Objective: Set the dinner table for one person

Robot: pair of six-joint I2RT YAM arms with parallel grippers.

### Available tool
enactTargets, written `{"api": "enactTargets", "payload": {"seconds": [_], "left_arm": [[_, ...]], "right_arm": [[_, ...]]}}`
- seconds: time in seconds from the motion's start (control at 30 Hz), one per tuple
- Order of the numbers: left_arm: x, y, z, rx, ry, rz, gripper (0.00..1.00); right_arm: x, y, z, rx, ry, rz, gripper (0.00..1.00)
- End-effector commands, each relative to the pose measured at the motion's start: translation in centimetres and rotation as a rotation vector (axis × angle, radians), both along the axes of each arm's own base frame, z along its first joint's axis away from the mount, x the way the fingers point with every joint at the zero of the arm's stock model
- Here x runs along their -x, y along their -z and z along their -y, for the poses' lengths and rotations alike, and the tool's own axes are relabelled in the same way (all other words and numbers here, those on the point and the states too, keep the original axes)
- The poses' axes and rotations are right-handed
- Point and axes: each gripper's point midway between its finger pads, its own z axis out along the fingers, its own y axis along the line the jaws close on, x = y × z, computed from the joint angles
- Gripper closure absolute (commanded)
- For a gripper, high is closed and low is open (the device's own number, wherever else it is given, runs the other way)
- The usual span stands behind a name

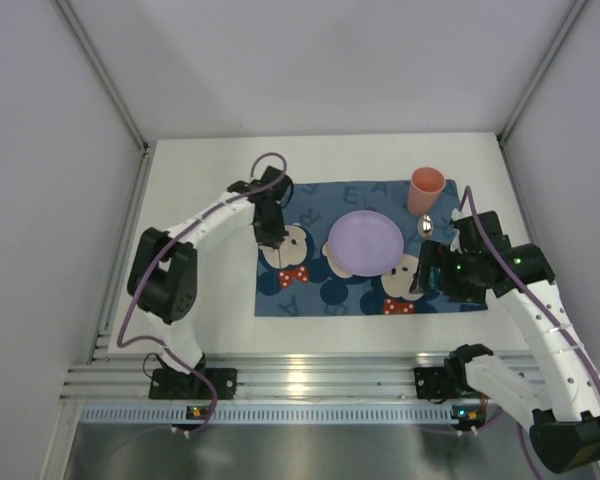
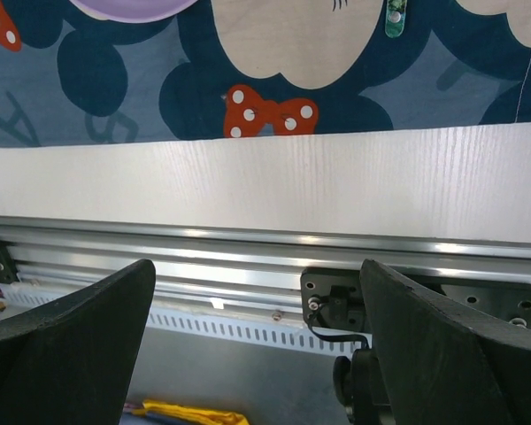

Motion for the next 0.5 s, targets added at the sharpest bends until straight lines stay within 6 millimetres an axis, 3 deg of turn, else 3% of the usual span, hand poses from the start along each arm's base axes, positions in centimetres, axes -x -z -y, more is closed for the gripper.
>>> {"api": "enactTargets", "payload": {"seconds": [0.0,0.13,0.33,0.47], "left_arm": [[2.0,2.1,4.1,-0.003,0.154,-0.101,1.00],[4.0,4.3,6.6,-0.022,0.223,-0.157,1.00],[3.6,6.0,7.3,-0.036,0.209,-0.184,1.00],[3.3,5.7,7.5,-0.046,0.184,-0.188,1.00]], "right_arm": [[-0.1,-0.7,-0.3,-0.025,0.003,0.054,0.00],[0.4,-0.6,-0.1,-0.027,0.013,0.057,0.00],[1.2,0.1,0.0,-0.026,0.015,0.043,0.00],[1.3,0.1,0.1,-0.022,0.014,0.038,0.00]]}}
